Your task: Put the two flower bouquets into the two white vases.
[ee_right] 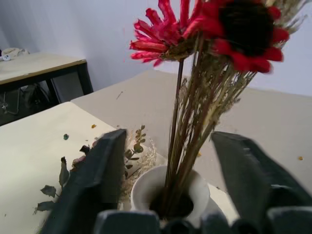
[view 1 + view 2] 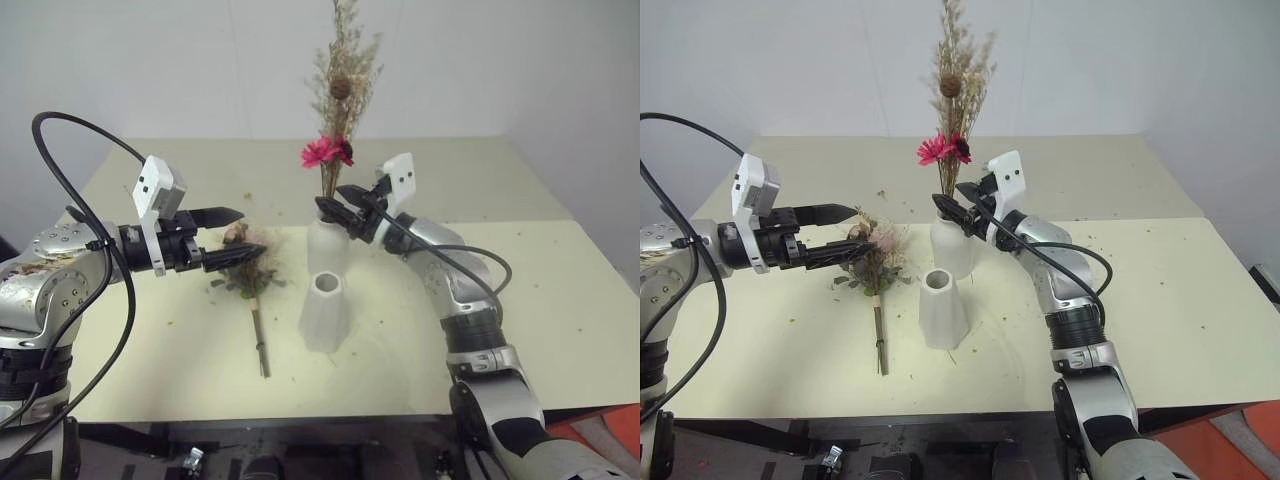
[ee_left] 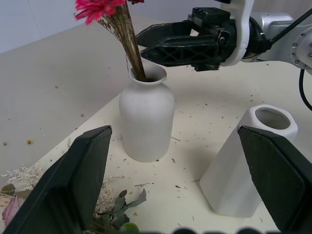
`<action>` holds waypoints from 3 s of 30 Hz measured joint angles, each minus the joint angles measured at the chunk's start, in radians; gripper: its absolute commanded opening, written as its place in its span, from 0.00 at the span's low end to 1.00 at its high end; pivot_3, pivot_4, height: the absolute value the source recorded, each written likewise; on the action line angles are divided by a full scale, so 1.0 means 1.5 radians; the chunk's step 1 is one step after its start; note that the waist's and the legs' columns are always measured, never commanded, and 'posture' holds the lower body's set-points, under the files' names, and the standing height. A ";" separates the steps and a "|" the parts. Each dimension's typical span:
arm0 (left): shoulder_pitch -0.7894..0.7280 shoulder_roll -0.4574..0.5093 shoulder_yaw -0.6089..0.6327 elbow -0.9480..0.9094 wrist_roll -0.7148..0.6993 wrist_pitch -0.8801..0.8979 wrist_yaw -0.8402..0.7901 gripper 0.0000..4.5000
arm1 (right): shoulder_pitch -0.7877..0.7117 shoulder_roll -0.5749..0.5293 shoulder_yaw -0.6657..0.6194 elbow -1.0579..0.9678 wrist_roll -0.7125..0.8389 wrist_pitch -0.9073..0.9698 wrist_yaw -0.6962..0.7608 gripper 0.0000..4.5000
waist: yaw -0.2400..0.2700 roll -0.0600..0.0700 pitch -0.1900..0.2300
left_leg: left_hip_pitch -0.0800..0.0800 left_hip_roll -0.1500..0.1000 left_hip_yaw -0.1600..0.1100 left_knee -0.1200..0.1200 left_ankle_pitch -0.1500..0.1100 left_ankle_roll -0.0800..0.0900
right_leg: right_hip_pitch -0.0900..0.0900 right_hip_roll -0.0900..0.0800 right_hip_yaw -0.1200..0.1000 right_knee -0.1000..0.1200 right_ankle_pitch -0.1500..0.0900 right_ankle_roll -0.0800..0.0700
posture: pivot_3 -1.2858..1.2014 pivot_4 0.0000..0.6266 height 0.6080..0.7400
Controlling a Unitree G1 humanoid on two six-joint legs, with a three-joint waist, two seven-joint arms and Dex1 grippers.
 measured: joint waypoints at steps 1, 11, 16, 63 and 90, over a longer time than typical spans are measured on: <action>0.000 0.001 0.000 0.000 0.000 0.001 0.001 1.00 | 0.010 -0.012 0.000 -0.016 0.003 0.002 0.007 0.99 | 0.000 0.000 0.000 | 0.000 0.000 0.000 0.000 0.000 0.000 | 0.000 0.000 0.000 0.000 0.000 0.000 | 0.52 0.24 1.00; 0.046 0.029 -0.025 -0.073 0.001 0.230 0.152 1.00 | 0.107 -0.209 0.014 -0.172 0.058 0.047 0.199 0.99 | 0.000 0.000 0.000 | 0.001 0.000 0.000 0.000 0.000 0.000 | 0.001 0.000 0.000 0.000 -0.003 0.005 | 0.52 0.24 1.00; -0.048 -0.022 -0.077 -0.058 0.003 0.490 0.277 1.00 | 0.093 -0.277 0.009 -0.167 0.097 0.044 0.315 0.99 | 0.000 -0.001 0.000 | 0.002 0.000 0.000 0.000 0.000 0.000 | 0.003 0.000 0.000 -0.001 -0.003 0.005 | 0.52 0.24 1.00; 0.021 -0.172 0.161 -0.160 -0.043 0.082 0.310 0.03 | 0.068 -0.349 -0.017 -0.037 0.157 -0.048 0.605 1.00 | 0.022 -0.001 0.000 | 0.000 -0.002 0.000 0.001 0.001 -0.002 | 0.004 -0.002 -0.001 -0.004 -0.001 0.004 | 0.52 0.24 1.00; -0.132 -0.302 0.004 -0.064 -0.130 -0.027 0.198 0.03 | 0.131 -0.402 -0.057 -0.089 0.193 -0.047 0.593 1.00 | 0.018 -0.001 0.000 | 0.001 -0.002 0.000 0.001 0.001 -0.002 | 0.004 -0.002 0.000 -0.004 -0.001 0.005 | 0.52 0.24 1.00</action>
